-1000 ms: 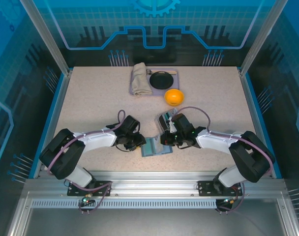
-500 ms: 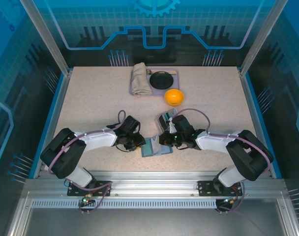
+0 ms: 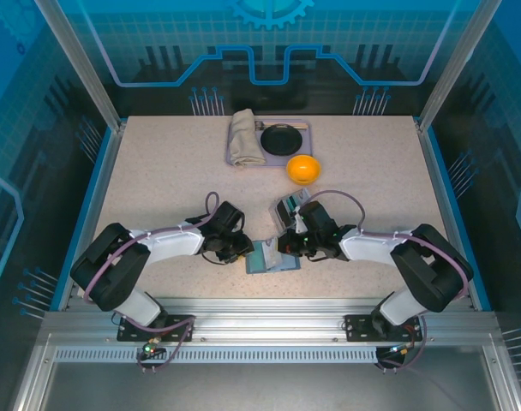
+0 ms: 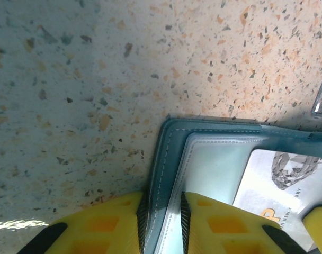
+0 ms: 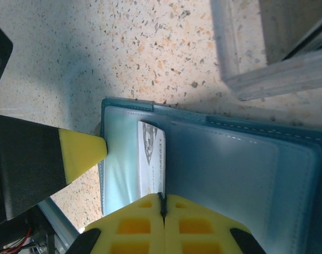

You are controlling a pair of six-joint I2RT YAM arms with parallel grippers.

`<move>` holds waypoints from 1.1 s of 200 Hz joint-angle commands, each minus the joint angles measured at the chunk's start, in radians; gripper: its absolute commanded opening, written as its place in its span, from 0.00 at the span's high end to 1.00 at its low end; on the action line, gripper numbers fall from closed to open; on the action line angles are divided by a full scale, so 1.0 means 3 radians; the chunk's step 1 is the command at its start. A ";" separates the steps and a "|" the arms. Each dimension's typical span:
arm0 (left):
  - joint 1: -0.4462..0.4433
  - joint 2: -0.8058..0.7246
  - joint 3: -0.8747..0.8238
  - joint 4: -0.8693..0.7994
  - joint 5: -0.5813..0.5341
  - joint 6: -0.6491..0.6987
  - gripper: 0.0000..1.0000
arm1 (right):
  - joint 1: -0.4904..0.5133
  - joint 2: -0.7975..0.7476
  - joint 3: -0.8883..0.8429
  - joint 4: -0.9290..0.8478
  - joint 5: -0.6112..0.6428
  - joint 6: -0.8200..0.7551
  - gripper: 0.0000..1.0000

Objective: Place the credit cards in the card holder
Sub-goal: Insert the credit card into the card slot.

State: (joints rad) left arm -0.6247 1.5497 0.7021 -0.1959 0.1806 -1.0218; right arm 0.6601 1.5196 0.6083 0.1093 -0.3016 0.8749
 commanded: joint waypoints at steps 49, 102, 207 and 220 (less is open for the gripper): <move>-0.0037 0.0037 -0.0060 0.0014 0.0029 -0.0051 0.75 | 0.0061 0.0010 -0.0084 -0.0100 0.0174 0.0109 1.00; -0.0050 0.0032 -0.0066 0.0023 0.0027 -0.0072 0.75 | 0.0195 0.0152 -0.0008 -0.0072 0.0164 0.0169 1.00; -0.0072 -0.0096 -0.0174 0.0168 0.0042 -0.0324 0.75 | 0.0283 0.0279 0.0040 0.0265 0.0335 0.0576 1.00; -0.0084 -0.0127 -0.0217 0.0225 0.0042 -0.0408 0.75 | 0.0329 0.0311 0.0081 0.0231 0.0337 0.0600 1.00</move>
State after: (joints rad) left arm -0.6296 1.5375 0.6765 -0.1566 0.1795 -1.0763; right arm 0.7250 1.5723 0.6052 0.1856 -0.2356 1.0145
